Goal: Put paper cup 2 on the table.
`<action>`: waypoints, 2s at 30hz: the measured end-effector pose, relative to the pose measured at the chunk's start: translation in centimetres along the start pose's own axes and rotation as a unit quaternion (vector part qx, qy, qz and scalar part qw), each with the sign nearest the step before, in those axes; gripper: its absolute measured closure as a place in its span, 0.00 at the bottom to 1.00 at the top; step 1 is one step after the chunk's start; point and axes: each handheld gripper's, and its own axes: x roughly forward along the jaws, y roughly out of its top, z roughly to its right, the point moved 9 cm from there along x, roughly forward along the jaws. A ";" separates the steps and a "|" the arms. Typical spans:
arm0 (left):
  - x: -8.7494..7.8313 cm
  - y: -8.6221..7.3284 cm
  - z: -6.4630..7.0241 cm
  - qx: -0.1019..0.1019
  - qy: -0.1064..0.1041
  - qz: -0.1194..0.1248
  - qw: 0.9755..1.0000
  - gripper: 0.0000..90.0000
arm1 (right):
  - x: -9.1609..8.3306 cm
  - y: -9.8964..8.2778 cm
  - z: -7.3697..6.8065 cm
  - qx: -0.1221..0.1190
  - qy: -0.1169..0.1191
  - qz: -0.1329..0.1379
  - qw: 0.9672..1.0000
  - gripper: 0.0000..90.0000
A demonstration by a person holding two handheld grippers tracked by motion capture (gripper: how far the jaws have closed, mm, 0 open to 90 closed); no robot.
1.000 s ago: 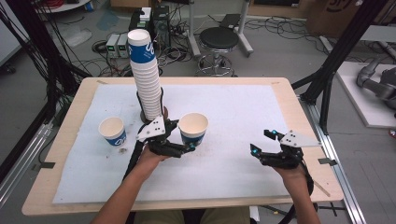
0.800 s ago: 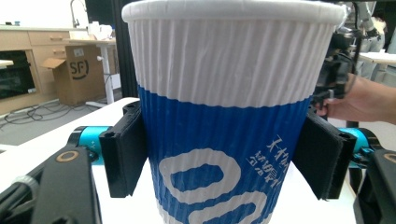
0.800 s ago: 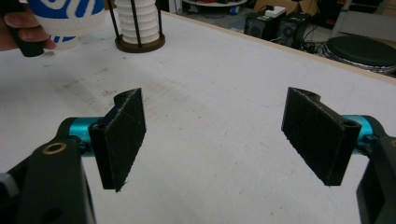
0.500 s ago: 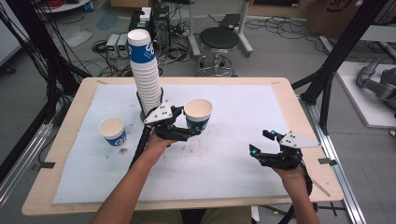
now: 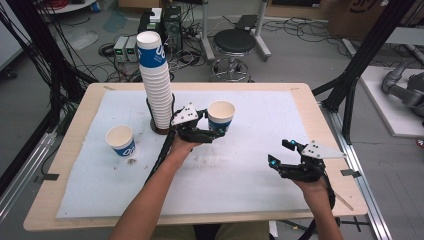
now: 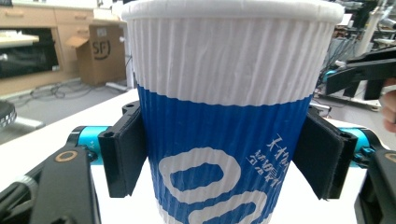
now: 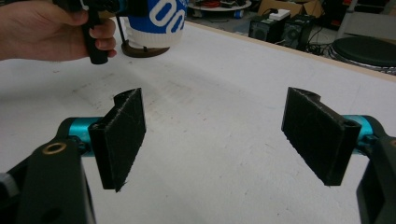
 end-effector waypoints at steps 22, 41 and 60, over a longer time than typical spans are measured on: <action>2.5 -5.7 -1.6 -0.023 0.053 -0.099 0.993 0.28 | -0.1 0.1 -0.1 0.000 0.005 0.003 1.000 0.25; 0.9 -6.8 -1.3 0.020 0.095 -0.206 0.974 0.29 | -0.2 0.3 -0.4 -0.004 0.005 0.005 1.000 0.25; -1.5 -7.0 -0.6 -0.001 0.098 -0.187 0.978 0.21 | -0.2 -0.1 -0.3 -0.002 0.005 -0.004 1.000 0.25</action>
